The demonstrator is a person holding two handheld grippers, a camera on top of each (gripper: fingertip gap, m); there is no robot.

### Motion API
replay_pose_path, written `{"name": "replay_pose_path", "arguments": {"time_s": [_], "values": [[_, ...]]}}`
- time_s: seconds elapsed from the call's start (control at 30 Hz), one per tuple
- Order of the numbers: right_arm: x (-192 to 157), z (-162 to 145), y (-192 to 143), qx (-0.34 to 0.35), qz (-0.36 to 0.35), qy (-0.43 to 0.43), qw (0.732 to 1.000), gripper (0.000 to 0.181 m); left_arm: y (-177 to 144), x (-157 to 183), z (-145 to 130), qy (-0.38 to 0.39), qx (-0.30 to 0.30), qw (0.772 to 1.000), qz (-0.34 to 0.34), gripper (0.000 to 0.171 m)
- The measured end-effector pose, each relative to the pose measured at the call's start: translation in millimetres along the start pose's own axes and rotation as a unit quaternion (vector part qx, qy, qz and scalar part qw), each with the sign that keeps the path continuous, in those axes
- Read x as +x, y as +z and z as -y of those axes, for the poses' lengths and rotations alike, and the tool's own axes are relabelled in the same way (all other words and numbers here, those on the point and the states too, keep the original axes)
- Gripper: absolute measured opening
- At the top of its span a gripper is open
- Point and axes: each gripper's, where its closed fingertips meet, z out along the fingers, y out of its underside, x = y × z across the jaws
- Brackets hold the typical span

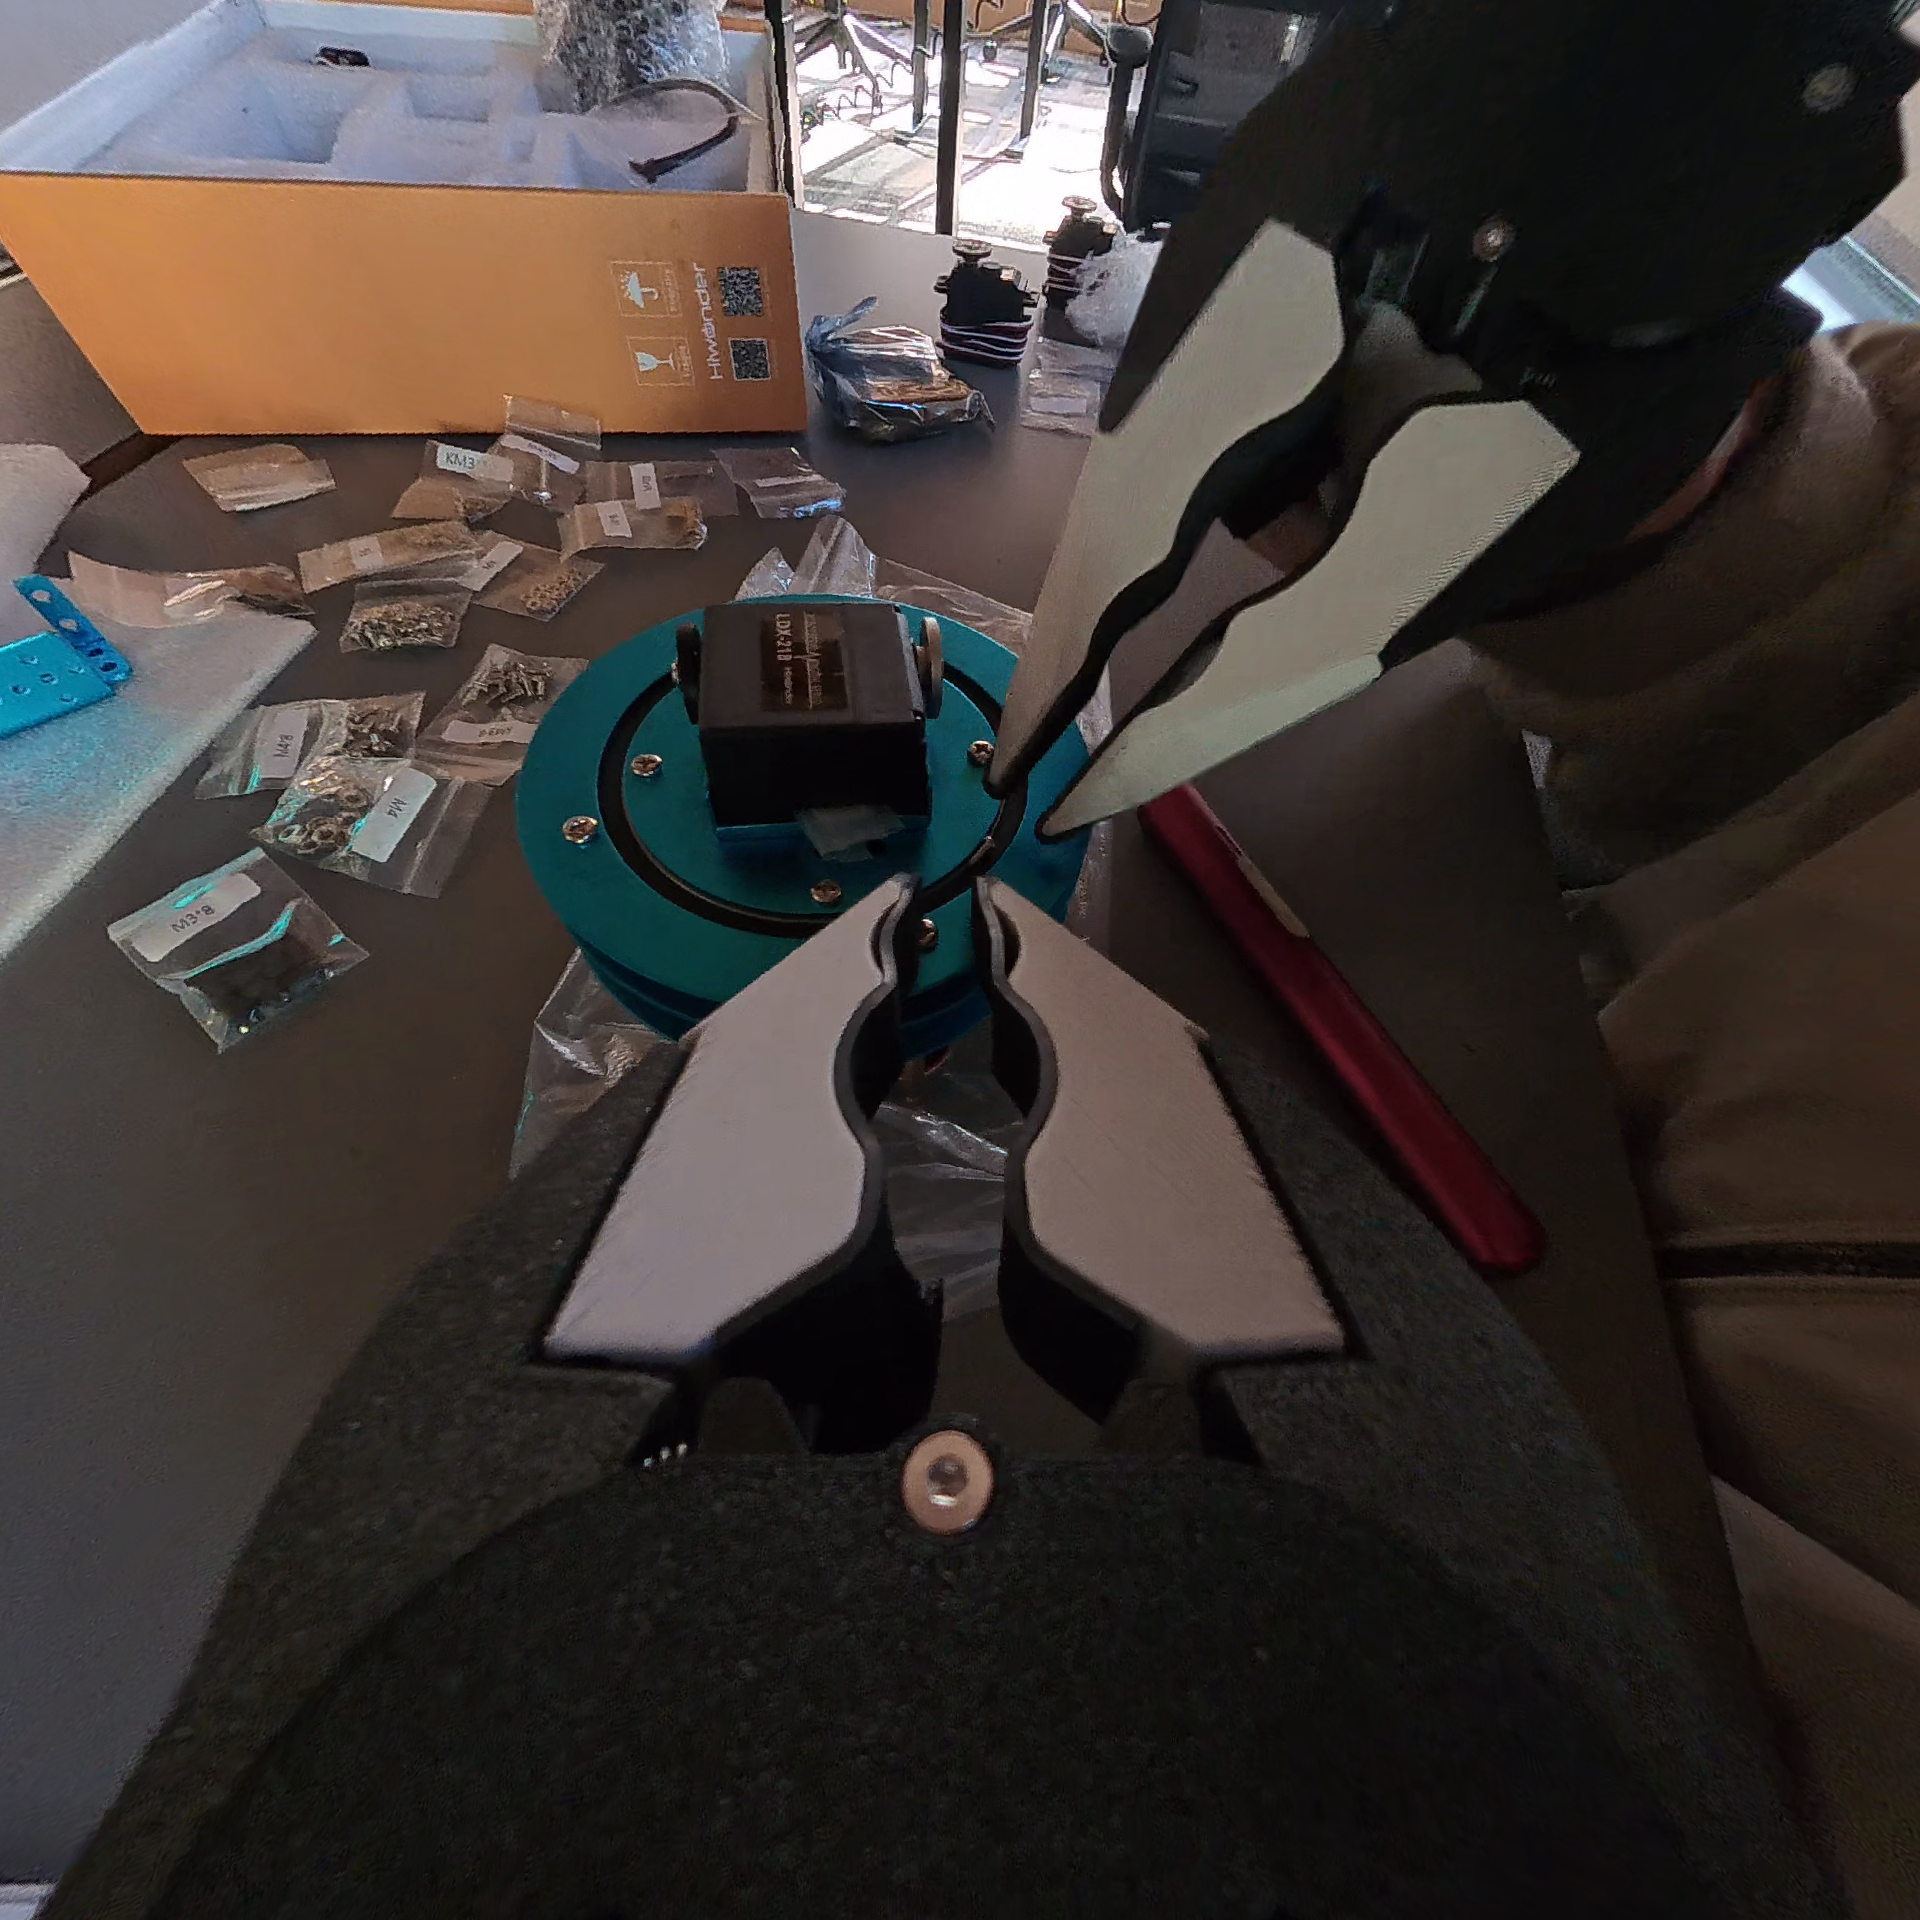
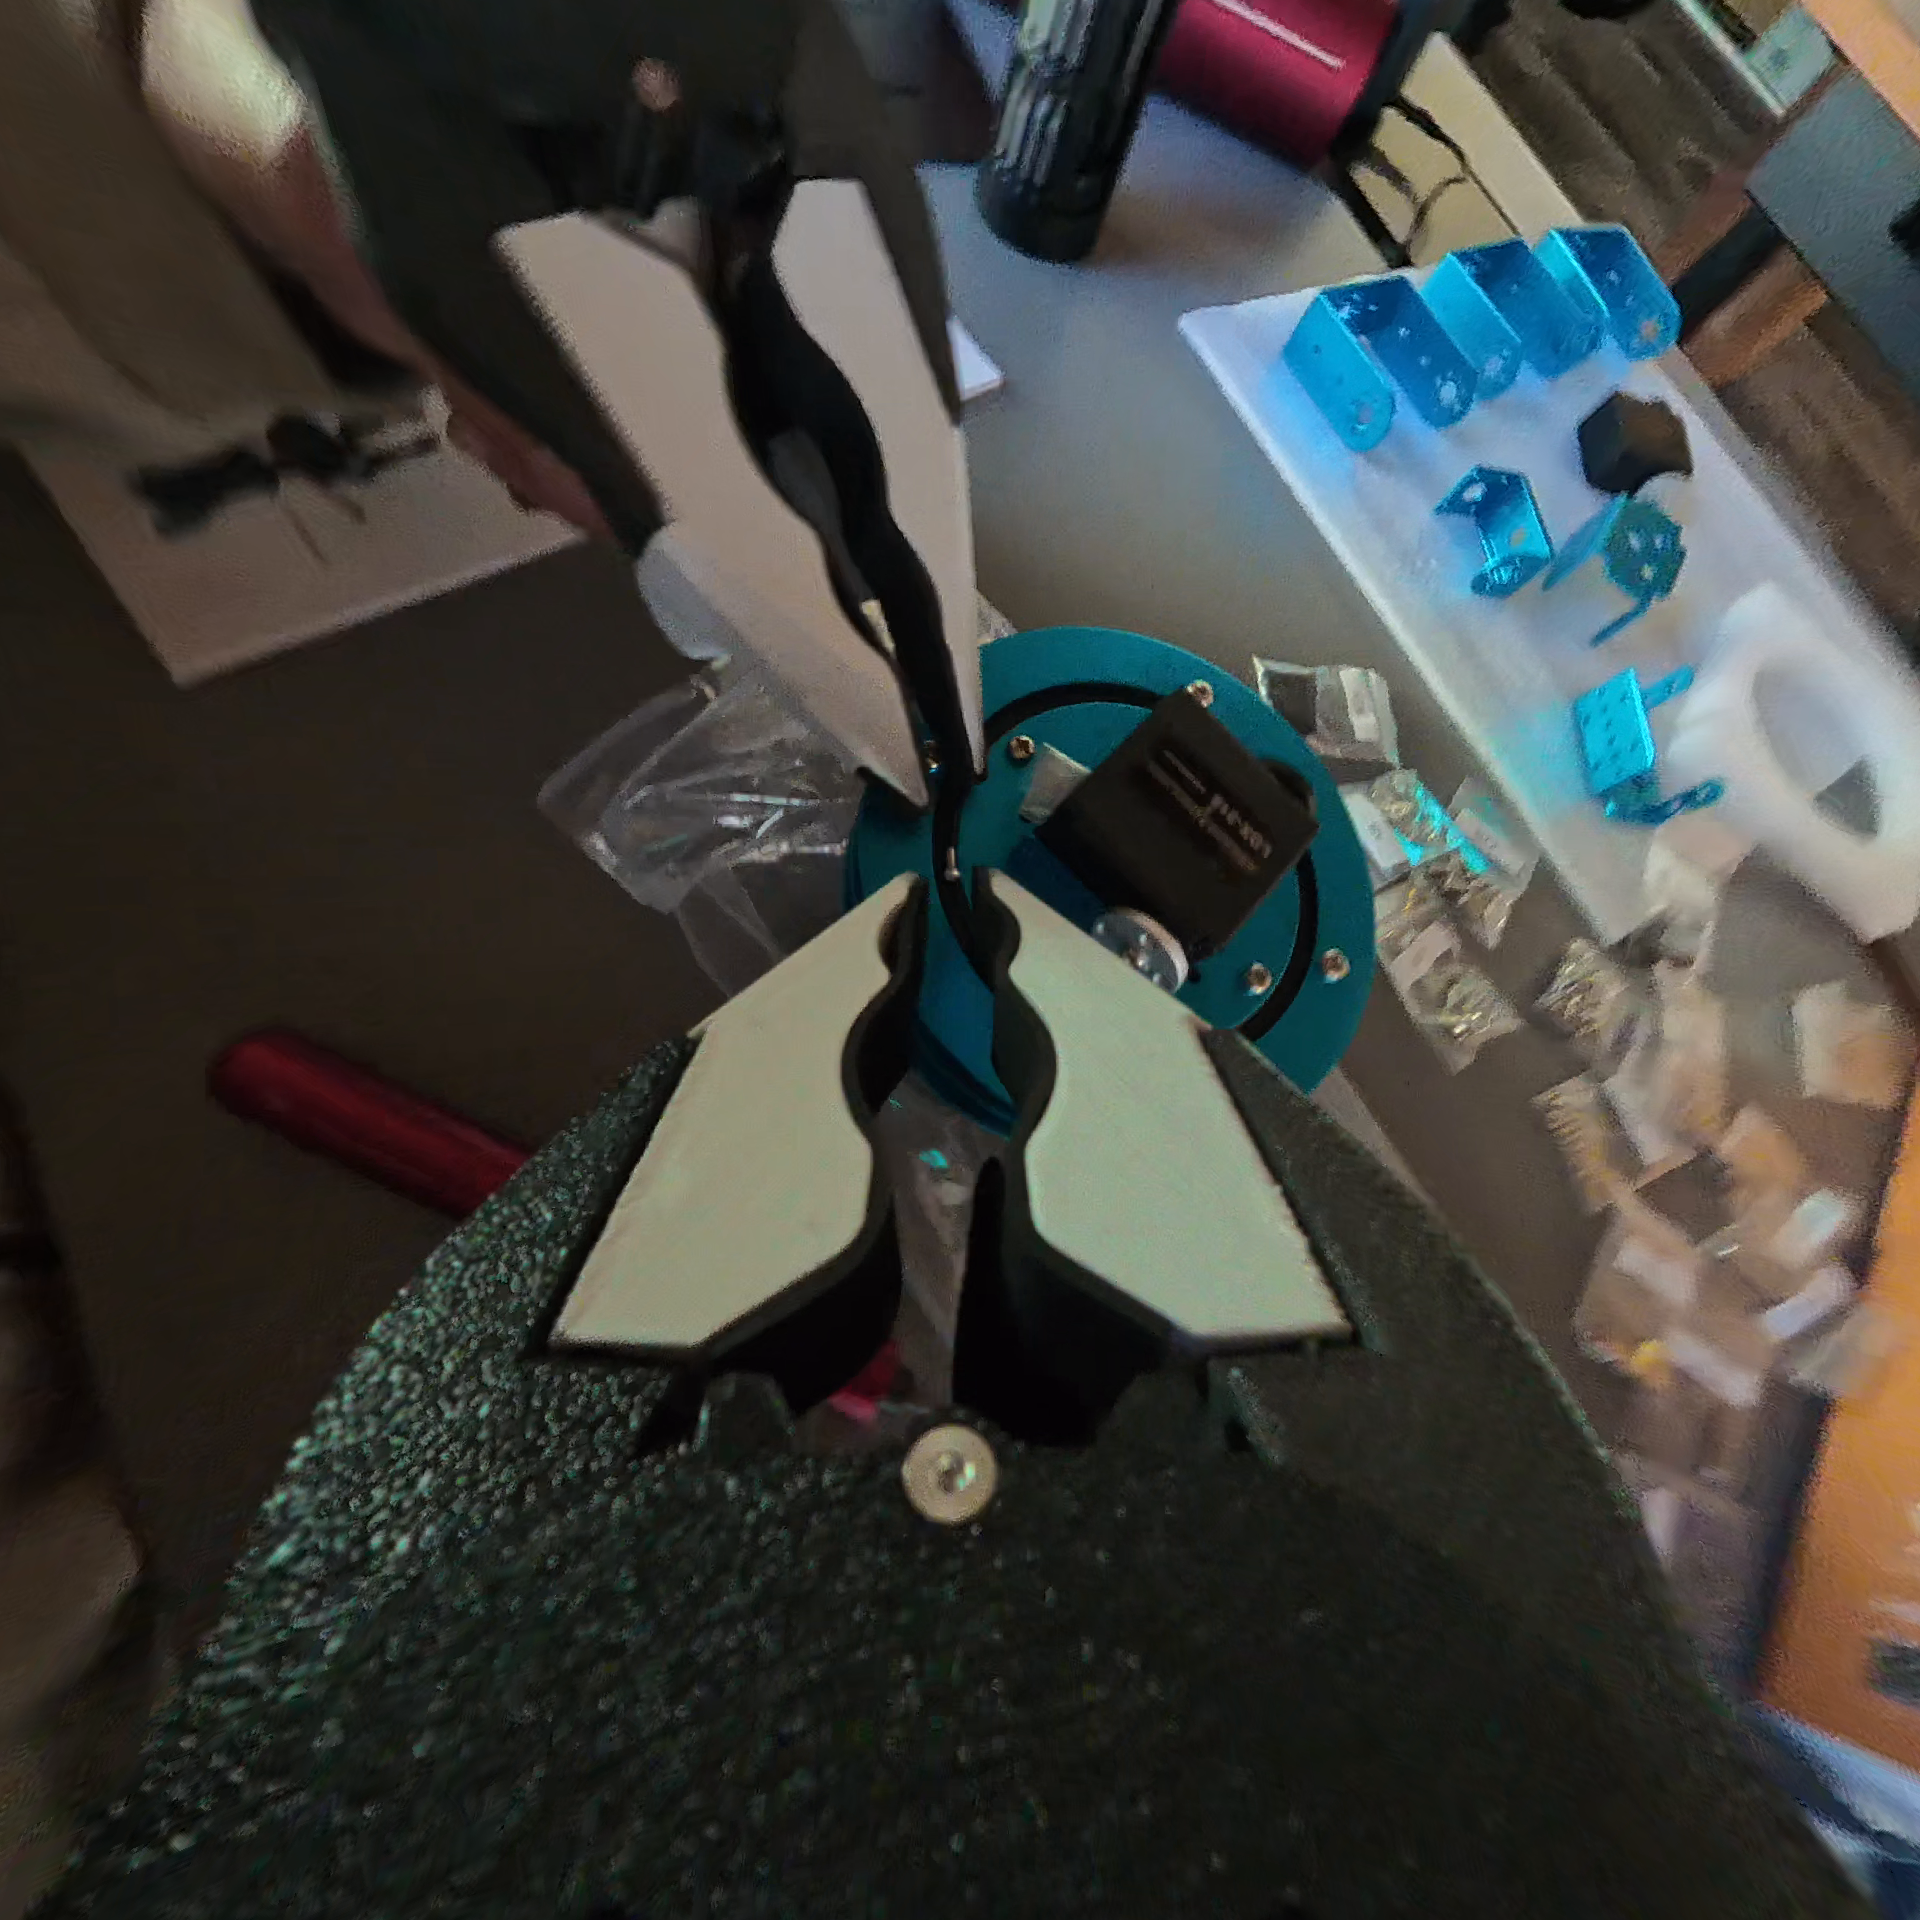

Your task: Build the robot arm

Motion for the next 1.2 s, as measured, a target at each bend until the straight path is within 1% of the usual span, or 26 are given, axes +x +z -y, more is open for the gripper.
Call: {"name": "replay_pose_path", "arguments": {"time_s": [0.07, 0.17, 0.3, 0.37, 0.5, 0.67, 0.8, 1.03, 1.2], "values": [[-0.6, 2.8, 0.4, -0.024, 0.017, -0.08, 0.996, 0.006, 0.6, -0.6, 0.2, -0.004, 0.002, 1.0, 0.001, 0.006], [-4.8, 1.5, 3.6, -0.058, 0.062, -0.198, 0.976, 0.003, 0.3, -1.4, -0.2, -0.003, 0.002, 1.0, 0.003, 0.003], [-11.4, -1.9, 1.5, -0.086, 0.132, -0.327, 0.932, 0.0, 0.4, -2.6, -0.2, -0.003, 0.005, 1.0, 0.006, 0.002], [-9.3, -2.4, -0.3, -0.108, 0.159, -0.374, 0.907, 0.007, -0.2, -4.1, -0.3, -0.01, 0.008, 1.0, 0.003, 0.0], [-5.7, 3.4, -3.5, -0.131, 0.2, -0.448, 0.862, 0.01, -7.1, -11.1, 4.9, -0.023, 0.025, 0.999, 0.007, 0.0], [1.4, -0.3, 4.6, -0.16, 0.23, -0.502, 0.818, 0.009, -17.6, -27.8, 12.5, -0.024, 0.051, 0.998, 0.042, 0.0], [1.7, -4.7, 6.4, -0.182, 0.25, -0.52, 0.796, 0.008, -22.6, -37.8, 12.6, -0.025, 0.056, 0.996, 0.061, 0.0], [-2.0, -6.2, 5.0, -0.184, 0.253, -0.528, 0.789, 0.004, -24.4, -39.8, 13.8, -0.027, 0.059, 0.996, 0.064, 0.0], [-1.1, -6.5, 5.9, -0.194, 0.258, -0.534, 0.781, 0.006, -21.8, -38.4, 11.2, -0.027, 0.053, 0.996, 0.06, 0.0]]}}
